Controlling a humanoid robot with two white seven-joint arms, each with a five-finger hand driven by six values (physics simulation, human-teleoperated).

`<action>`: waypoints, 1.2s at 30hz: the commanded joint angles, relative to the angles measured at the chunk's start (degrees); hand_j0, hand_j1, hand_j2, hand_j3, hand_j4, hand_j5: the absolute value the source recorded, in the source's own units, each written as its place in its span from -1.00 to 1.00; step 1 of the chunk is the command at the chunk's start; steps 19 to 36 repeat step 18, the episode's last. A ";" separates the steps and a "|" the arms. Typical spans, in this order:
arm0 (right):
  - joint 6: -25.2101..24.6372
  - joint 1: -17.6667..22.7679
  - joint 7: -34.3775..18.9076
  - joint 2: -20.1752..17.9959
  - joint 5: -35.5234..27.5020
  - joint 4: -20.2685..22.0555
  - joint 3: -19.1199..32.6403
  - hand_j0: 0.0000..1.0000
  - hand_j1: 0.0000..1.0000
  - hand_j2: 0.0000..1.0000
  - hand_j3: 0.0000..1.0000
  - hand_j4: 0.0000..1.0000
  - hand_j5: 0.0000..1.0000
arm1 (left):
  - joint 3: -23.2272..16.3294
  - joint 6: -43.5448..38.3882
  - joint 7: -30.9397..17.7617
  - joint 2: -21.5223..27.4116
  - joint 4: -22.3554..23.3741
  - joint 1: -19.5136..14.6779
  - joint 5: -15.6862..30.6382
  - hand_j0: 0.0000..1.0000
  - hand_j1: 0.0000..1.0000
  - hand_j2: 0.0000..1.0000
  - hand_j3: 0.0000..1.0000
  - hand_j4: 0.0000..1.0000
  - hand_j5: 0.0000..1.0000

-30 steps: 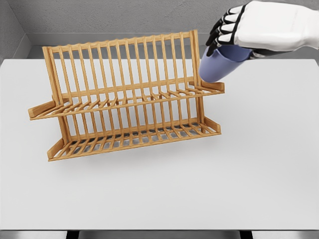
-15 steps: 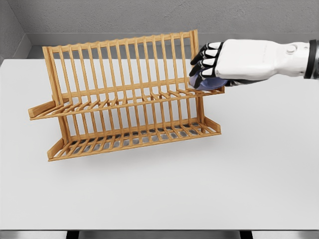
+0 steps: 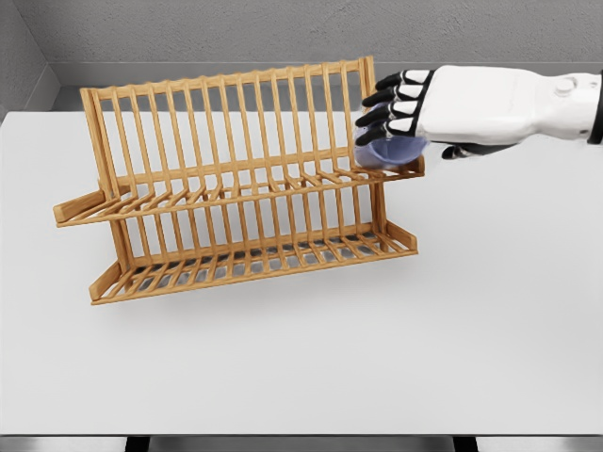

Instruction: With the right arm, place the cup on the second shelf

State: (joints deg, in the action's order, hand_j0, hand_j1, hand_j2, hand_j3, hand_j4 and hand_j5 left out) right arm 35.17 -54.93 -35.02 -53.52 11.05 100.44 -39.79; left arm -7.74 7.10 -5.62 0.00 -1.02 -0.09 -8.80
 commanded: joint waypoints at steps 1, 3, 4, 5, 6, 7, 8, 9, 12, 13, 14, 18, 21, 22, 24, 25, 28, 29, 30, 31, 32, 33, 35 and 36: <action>-0.17 0.00 0.02 -0.44 -0.24 0.02 4.10 1.00 1.00 1.00 1.00 1.00 1.00 | 0.01 0.02 -0.01 0.00 -0.03 0.00 0.01 1.00 1.00 1.00 1.00 1.00 1.00; -0.17 0.26 0.02 -1.06 -0.42 0.02 9.99 1.00 1.00 1.00 1.00 1.00 1.00 | 0.01 0.02 -0.01 0.00 -0.03 0.00 0.01 1.00 1.00 1.00 1.00 1.00 1.00; -0.17 0.35 0.02 -1.67 -0.51 0.02 11.13 1.00 1.00 1.00 1.00 1.00 1.00 | 0.01 -0.06 -0.01 0.00 -0.03 0.00 0.01 1.00 1.00 1.00 1.00 1.00 1.00; -0.17 0.62 0.02 -2.90 -0.59 0.02 13.94 1.00 1.00 1.00 1.00 1.00 1.00 | 0.01 -0.06 -0.01 0.00 0.06 0.00 0.01 1.00 1.00 1.00 1.00 1.00 1.00; -0.17 0.97 0.02 -4.13 -0.59 0.02 15.88 1.00 1.00 1.00 1.00 1.00 1.00 | 0.01 -0.06 -0.01 0.00 0.06 0.00 0.01 1.00 1.00 1.00 1.00 1.00 1.00; -0.17 2.46 0.02 -5.28 -0.77 -0.07 19.92 1.00 1.00 1.00 1.00 1.00 1.00 | 0.01 -0.06 -0.01 0.00 0.06 0.00 0.01 1.00 1.00 1.00 1.00 1.00 1.00; -0.17 6.05 0.02 -5.37 -0.94 -0.15 23.61 1.00 1.00 1.00 1.00 1.00 1.00 | 0.01 -0.06 -0.01 0.00 -0.03 0.00 0.01 1.00 1.00 1.00 1.00 1.00 1.00; -0.17 9.93 0.02 -5.46 -0.86 -0.07 25.46 1.00 1.00 1.00 1.00 1.00 1.00 | 0.01 0.02 -0.01 0.00 -0.03 0.00 0.01 1.00 1.00 1.00 1.00 1.00 1.00; -0.17 26.97 0.02 1.39 -0.77 0.02 39.95 1.00 1.00 1.00 1.00 1.00 1.00 | 0.01 -0.06 -0.01 0.00 -0.03 0.00 0.01 1.00 1.00 1.00 1.00 1.00 1.00; -0.17 29.35 0.02 4.56 -0.77 0.02 41.99 1.00 1.00 1.00 1.00 1.00 1.00 | 0.01 0.02 -0.01 0.00 -0.03 0.00 0.01 1.00 1.00 1.00 1.00 1.00 1.00; -0.17 32.25 0.02 5.00 -0.68 0.02 41.99 1.00 1.00 1.00 1.00 1.00 1.00 | 0.01 0.02 -0.01 0.00 -0.03 0.00 0.01 1.00 1.00 1.00 1.00 1.00 1.00; -0.17 34.37 0.02 9.22 -0.24 -0.07 41.81 1.00 1.00 1.00 1.00 1.00 1.00 | 0.01 -0.07 -0.01 0.00 -0.03 0.00 0.01 1.00 1.00 1.00 1.00 1.00 1.00; -0.17 34.37 0.02 9.22 -0.24 -0.07 41.81 1.00 1.00 1.00 1.00 1.00 1.00 | 0.01 -0.07 -0.01 0.00 -0.03 0.00 0.01 1.00 1.00 1.00 1.00 1.00 1.00; -0.17 34.37 0.02 9.22 -0.24 -0.07 41.81 1.00 1.00 1.00 1.00 1.00 1.00 | 0.01 -0.07 -0.01 0.00 -0.03 0.00 0.01 1.00 1.00 1.00 1.00 1.00 1.00; -0.17 34.37 0.02 9.22 -0.24 -0.07 41.81 1.00 1.00 1.00 1.00 1.00 1.00 | 0.01 -0.07 -0.01 0.00 -0.03 0.00 0.01 1.00 1.00 1.00 1.00 1.00 1.00; -0.17 34.37 0.02 9.22 -0.24 -0.07 41.81 1.00 1.00 1.00 1.00 1.00 1.00 | 0.01 -0.07 -0.01 0.00 -0.03 0.00 0.01 1.00 1.00 1.00 1.00 1.00 1.00; -0.17 34.37 0.02 9.22 -0.24 -0.07 41.81 1.00 1.00 1.00 1.00 1.00 1.00 | 0.01 -0.07 -0.01 0.00 -0.03 0.00 0.01 1.00 1.00 1.00 1.00 1.00 1.00; -0.17 34.37 0.02 9.22 -0.24 -0.07 41.81 1.00 1.00 1.00 1.00 1.00 1.00 | 0.01 -0.07 -0.01 0.00 -0.03 0.00 0.01 1.00 1.00 1.00 1.00 1.00 1.00; -0.17 34.37 0.02 9.22 -0.24 -0.07 41.81 1.00 1.00 1.00 1.00 1.00 1.00 | 0.01 -0.07 -0.01 0.00 -0.03 0.00 0.01 1.00 1.00 1.00 1.00 1.00 1.00; -0.17 34.37 0.02 9.22 -0.24 -0.07 41.81 1.00 1.00 1.00 1.00 1.00 1.00 | 0.01 -0.07 -0.01 0.00 -0.03 0.00 0.01 1.00 1.00 1.00 1.00 1.00 1.00; -0.17 34.37 0.02 9.22 -0.24 -0.07 41.81 1.00 1.00 1.00 1.00 1.00 1.00 | 0.01 -0.07 -0.01 0.00 -0.03 0.00 0.01 1.00 1.00 1.00 1.00 1.00 1.00; -0.17 34.37 0.02 9.22 -0.24 -0.07 41.81 1.00 1.00 1.00 1.00 1.00 1.00 | 0.01 -0.07 -0.01 0.00 -0.03 0.00 0.01 1.00 1.00 1.00 1.00 1.00 1.00; -0.17 34.37 0.02 9.22 -0.24 -0.07 41.81 1.00 1.00 1.00 1.00 1.00 1.00 | 0.01 -0.07 -0.01 0.00 -0.03 0.00 0.01 1.00 1.00 1.00 1.00 1.00 1.00; -0.17 34.37 0.02 9.22 -0.24 -0.07 41.81 1.00 1.00 1.00 1.00 1.00 1.00 | 0.01 -0.07 -0.01 0.00 -0.03 0.00 0.01 1.00 1.00 1.00 1.00 1.00 1.00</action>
